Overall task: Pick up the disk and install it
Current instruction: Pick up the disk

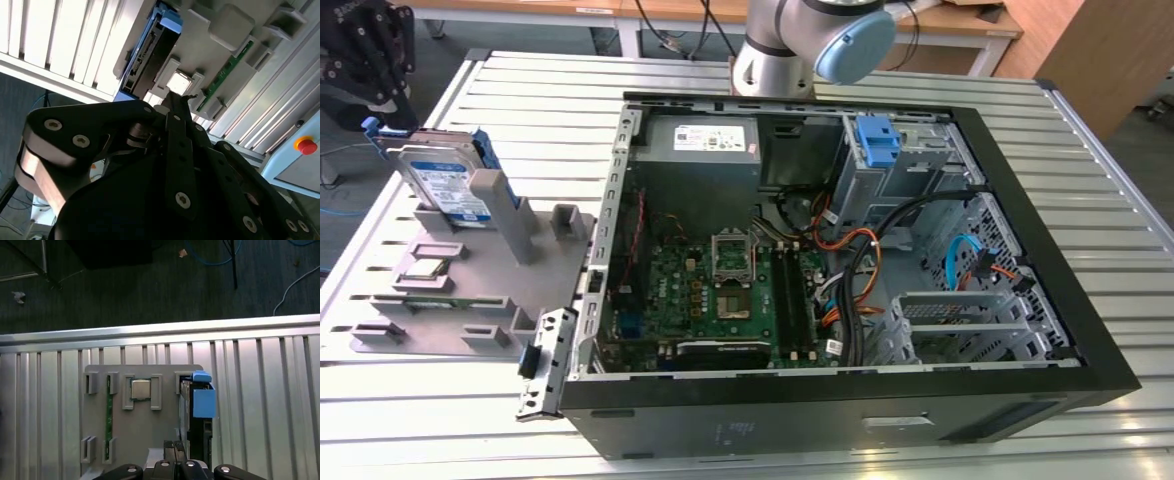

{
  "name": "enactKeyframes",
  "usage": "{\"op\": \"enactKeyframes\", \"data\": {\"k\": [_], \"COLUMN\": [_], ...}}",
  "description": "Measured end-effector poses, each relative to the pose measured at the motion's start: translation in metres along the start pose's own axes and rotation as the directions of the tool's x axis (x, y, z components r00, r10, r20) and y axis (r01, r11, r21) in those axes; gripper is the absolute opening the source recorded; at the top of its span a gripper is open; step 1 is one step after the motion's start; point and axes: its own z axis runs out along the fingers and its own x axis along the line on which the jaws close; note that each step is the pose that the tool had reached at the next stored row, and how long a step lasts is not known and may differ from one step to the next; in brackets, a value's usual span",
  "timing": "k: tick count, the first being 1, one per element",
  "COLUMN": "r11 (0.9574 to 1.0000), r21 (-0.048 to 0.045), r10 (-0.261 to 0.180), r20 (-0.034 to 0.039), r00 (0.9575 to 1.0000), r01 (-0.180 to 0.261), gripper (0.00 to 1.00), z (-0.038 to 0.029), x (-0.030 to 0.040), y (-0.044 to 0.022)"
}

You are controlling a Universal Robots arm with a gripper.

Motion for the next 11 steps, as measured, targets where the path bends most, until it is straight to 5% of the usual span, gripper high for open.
{"op": "enactKeyframes", "data": {"k": [8, 9, 11], "r11": [0.9963, 0.9960, 0.9955], "r21": [0.0042, 0.0047, 0.0056], "r10": [-0.086, -0.089, -0.095], "r20": [-0.0006, 0.0061, 0.0325], "r00": [0.9963, 0.9960, 0.9949], "r01": [0.086, 0.089, 0.095], "gripper": [0.11, 0.11, 0.11], "z": [0.0004, 0.0006, 0.0005], "x": [-0.0001, -0.0001, -0.0001], "y": [0.0000, 0.0000, -0.0001]}}
